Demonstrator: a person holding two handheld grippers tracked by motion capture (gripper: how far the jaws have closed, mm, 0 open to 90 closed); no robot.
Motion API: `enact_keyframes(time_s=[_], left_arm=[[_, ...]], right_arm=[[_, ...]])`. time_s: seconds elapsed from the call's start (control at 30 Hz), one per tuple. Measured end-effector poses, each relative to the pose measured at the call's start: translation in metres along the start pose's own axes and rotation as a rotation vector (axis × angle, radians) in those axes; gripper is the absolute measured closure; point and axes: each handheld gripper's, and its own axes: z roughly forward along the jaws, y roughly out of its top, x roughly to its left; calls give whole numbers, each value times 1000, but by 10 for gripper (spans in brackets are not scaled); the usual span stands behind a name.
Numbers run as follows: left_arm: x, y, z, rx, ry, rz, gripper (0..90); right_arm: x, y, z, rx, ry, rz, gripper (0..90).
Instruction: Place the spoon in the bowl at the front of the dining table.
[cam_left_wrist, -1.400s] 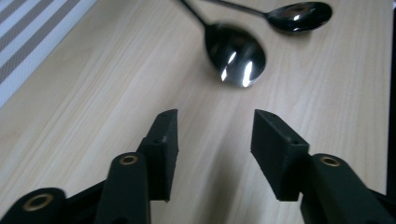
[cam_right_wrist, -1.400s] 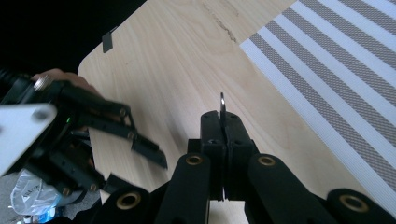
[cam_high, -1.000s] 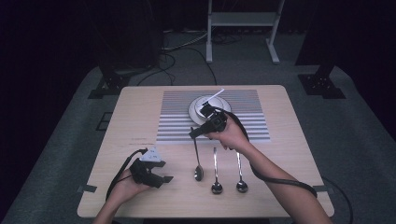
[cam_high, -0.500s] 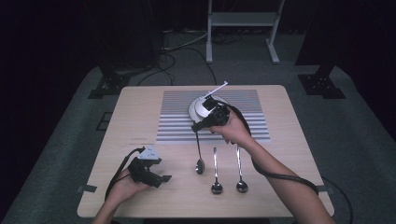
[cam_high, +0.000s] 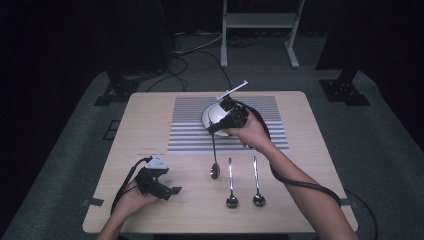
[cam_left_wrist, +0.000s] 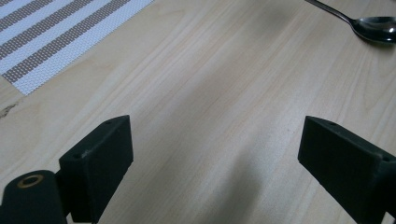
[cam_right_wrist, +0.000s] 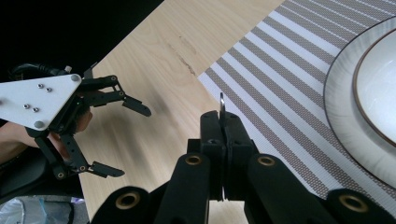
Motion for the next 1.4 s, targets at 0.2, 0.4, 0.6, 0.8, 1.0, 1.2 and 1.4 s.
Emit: enact_keyframes(time_s=[0.2, 0.4, 0.6, 0.8, 1.0, 1.2, 1.4], left_arm=[[0, 0, 1, -1, 5, -3, 83], [1, 0, 0, -7, 4, -8, 83], [1, -1, 0, 1, 4, -2, 83], [1, -1, 1, 6, 6, -5, 83], [2, -1, 1, 0, 7, -8, 83], [2, -2, 1, 4, 12, -5, 83], [3, -2, 1, 3, 14, -7, 83]], right_arm=[[-4, 3, -4, -10, -11, 9, 885], [-7, 7, -9, -25, -19, 16, 885], [-13, 11, -14, -37, -31, 33, 884], [-20, 15, -17, -52, -51, 47, 884], [-25, 19, -20, -70, -59, 60, 885], [-30, 23, -24, -92, -68, 81, 884], [-36, 26, -28, -107, -79, 96, 885]])
